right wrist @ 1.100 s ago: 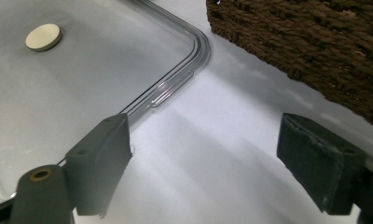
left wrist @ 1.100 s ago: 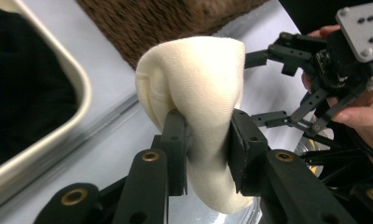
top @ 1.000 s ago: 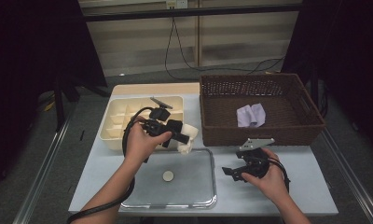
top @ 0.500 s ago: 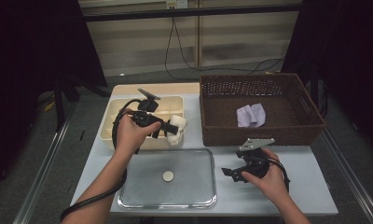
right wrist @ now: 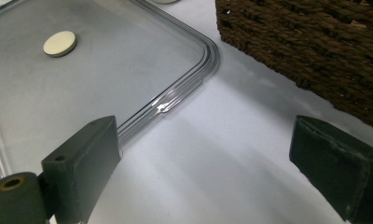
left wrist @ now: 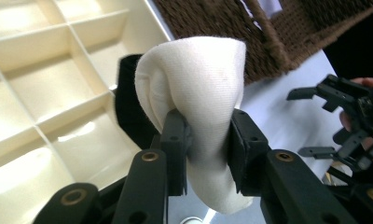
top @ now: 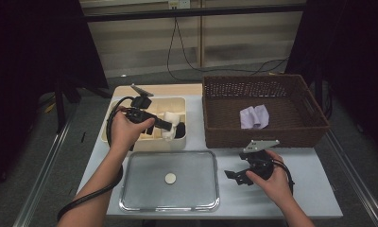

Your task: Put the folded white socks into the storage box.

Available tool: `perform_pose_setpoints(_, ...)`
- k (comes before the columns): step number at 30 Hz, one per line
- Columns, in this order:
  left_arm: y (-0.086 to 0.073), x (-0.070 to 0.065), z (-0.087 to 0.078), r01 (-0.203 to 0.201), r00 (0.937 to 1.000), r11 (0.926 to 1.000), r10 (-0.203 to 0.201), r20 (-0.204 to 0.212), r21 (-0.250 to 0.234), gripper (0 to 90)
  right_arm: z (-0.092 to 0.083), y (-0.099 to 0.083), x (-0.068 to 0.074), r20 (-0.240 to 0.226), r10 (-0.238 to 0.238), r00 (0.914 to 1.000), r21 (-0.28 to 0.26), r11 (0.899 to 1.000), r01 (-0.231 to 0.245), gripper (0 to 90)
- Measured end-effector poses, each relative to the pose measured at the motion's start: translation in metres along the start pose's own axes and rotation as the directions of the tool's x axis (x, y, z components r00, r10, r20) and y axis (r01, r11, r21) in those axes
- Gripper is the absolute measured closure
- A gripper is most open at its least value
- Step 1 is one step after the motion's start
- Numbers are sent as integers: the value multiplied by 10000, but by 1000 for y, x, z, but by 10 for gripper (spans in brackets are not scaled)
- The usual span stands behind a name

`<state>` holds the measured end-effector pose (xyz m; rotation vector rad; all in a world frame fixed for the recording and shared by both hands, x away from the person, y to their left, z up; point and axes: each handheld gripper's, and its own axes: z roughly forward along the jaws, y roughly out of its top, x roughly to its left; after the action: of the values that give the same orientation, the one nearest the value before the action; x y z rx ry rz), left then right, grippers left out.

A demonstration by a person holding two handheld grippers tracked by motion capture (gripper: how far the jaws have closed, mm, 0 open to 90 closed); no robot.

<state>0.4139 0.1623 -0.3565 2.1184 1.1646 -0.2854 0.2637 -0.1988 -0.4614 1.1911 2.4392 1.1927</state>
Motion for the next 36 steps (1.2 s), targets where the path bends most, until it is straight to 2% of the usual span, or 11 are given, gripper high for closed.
perform_pose_setpoints(6,1,12,-3,128,9991,9999,-128,-412,-12,701,0,0,0,-78,-3,10000,9,10000,3,77)
perform_pose_setpoints(9,1,17,-2,465,9973,9985,-480,-559,-272,701,0,0,0,-111,67,9999,18,10000,-66,76)
perform_pose_setpoints(11,0,24,-1,277,9973,9996,-275,-676,26,701,0,0,0,-119,29,9999,12,10000,-28,75)
perform_pose_setpoints(13,-1,26,2,559,9956,9984,-562,-756,-60,702,0,0,1,-131,38,9999,17,10000,-37,75)
perform_pose_setpoints(16,-2,33,4,571,9943,9984,-572,-897,-33,703,0,0,1,-163,11,9999,10,10000,-11,75)
perform_pose_setpoints(17,-2,34,6,809,9922,9964,-828,-932,-244,703,0,0,1,-169,-4,9999,6,10000,4,75)
perform_pose_setpoints(19,-3,39,7,544,9925,9985,-534,-1098,59,703,1,0,1,-182,-37,9998,29,10000,38,75)
perform_pose_setpoints(21,-3,41,10,677,9913,9977,-676,-1126,-23,703,2,0,1,-229,-21,9997,60,10000,23,75)
perform_pose_setpoints(22,-2,43,10,477,9920,9988,-458,-1180,137,703,2,0,1,-251,-21,9997,88,10000,24,75)
perform_pose_setpoints(33,-6,47,28,483,9856,9962,-357,-1655,727,713,2,0,2,-258,-60,9996,112,9999,63,75)
perform_pose_setpoints(36,-9,47,35,477,9790,9958,-312,-2017,779,715,3,0,1,-252,-41,9997,114,9999,44,75)
